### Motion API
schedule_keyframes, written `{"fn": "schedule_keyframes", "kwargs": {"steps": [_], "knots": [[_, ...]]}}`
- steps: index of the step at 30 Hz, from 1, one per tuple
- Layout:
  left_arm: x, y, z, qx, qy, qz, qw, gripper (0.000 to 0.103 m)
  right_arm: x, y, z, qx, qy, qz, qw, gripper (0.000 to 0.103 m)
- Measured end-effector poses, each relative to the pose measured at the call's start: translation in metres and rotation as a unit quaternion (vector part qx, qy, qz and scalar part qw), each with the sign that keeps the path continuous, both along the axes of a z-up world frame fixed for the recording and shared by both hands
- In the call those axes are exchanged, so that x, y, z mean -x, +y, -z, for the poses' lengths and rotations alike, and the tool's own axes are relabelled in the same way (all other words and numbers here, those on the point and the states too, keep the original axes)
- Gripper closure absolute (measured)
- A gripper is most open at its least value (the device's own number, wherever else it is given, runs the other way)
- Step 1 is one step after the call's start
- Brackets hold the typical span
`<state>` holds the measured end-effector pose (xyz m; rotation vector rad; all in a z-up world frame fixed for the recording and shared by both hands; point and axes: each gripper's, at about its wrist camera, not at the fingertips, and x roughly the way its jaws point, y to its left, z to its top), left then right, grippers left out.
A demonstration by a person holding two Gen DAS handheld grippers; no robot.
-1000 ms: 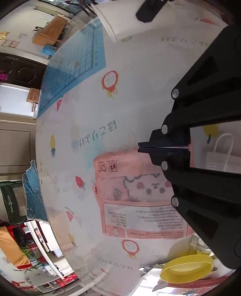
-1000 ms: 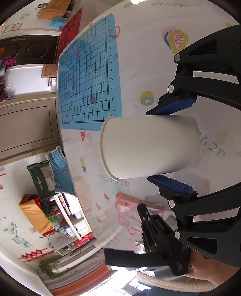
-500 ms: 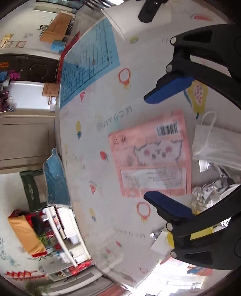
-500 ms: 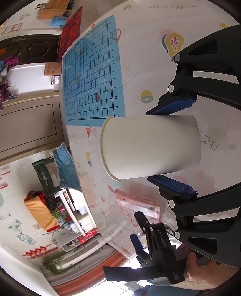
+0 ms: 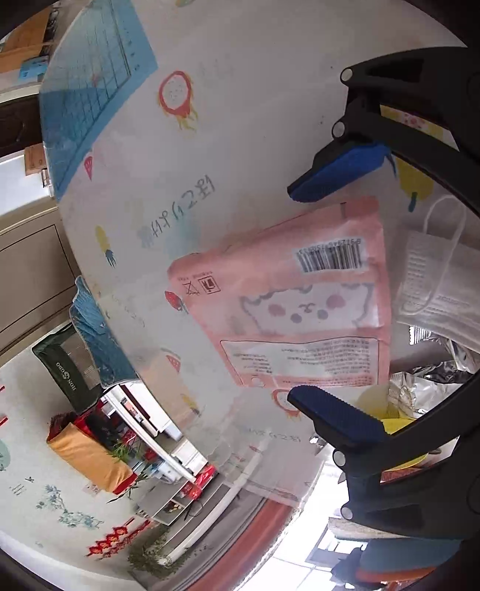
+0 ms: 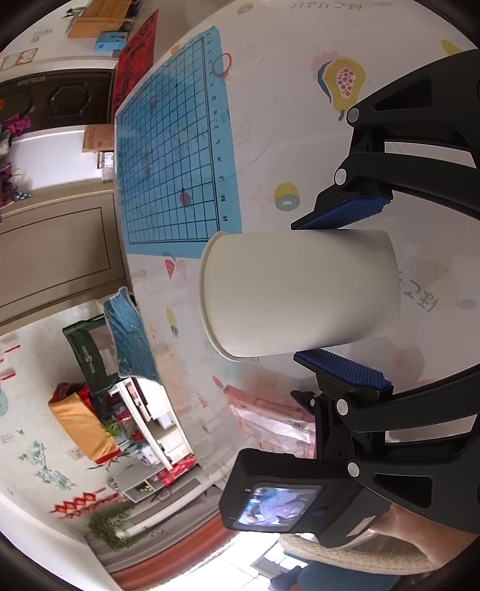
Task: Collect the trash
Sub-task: 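Lift the pink wrapper with the left gripper while the right gripper holds the cup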
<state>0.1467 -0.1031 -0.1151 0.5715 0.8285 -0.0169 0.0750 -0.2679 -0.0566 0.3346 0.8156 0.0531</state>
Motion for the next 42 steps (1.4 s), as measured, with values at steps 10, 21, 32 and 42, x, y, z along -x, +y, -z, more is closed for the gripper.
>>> {"fn": "schedule_keyframes", "kwargs": {"steps": [10,21,32,42], "knots": [[-0.004,0.028,-0.001,0.092,0.045,-0.009,0.9947,0.098,0.006,0.001,-0.001,0.012,-0.005,-0.005,1.0,0.039],[0.019,0.05,-0.049,0.16,0.018,0.026,0.9865,0.102,0.011,0.007,-0.008,0.002,-0.009,-0.007,1.0,0.039],[0.052,0.079,-0.106,0.22,-0.01,0.058,0.9737,0.102,0.02,0.019,-0.038,0.002,-0.023,-0.008,1.0,0.039],[0.085,0.085,-0.16,0.225,-0.066,0.082,0.9687,0.102,0.038,0.045,-0.085,0.032,-0.051,-0.019,0.998,0.039]]}}
